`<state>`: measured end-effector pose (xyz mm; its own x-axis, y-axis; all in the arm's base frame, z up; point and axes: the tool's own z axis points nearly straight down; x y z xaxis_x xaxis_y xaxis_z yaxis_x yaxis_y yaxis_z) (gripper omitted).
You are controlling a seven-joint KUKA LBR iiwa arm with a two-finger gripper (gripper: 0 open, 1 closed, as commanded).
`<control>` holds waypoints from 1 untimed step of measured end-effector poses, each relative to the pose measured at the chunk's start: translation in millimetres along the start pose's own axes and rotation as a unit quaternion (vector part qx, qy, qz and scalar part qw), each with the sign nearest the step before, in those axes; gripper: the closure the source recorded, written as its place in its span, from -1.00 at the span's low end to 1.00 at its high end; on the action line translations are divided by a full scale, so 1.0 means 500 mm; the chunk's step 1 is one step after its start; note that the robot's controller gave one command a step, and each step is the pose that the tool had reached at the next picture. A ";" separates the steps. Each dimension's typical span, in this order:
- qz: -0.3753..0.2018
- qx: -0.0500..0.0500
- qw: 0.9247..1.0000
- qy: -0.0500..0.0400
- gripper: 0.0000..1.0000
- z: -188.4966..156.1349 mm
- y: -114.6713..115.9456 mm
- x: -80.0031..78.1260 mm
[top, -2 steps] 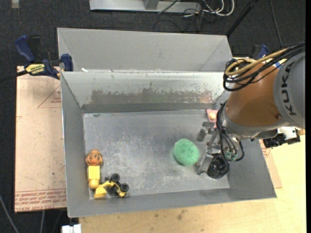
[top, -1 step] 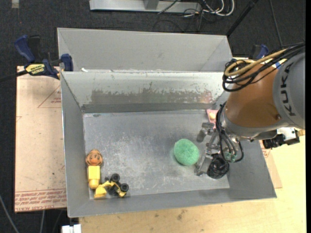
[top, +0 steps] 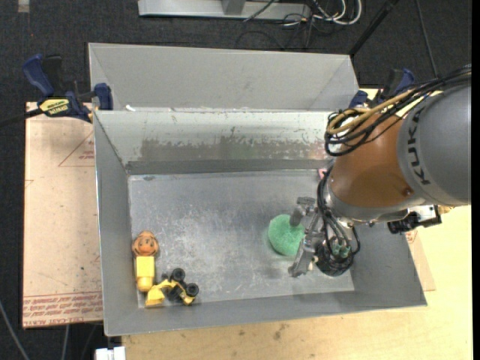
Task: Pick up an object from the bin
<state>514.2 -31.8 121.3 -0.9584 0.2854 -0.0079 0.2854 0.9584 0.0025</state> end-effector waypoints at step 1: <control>0.005 -0.001 1.000 -0.004 1.00 0.079 -0.034 0.021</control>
Offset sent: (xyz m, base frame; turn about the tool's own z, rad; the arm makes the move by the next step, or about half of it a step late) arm 0.0000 0.0000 0.0000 0.0000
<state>499.6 -45.0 81.9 -0.9551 0.2959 -0.0156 0.2959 0.9552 0.0037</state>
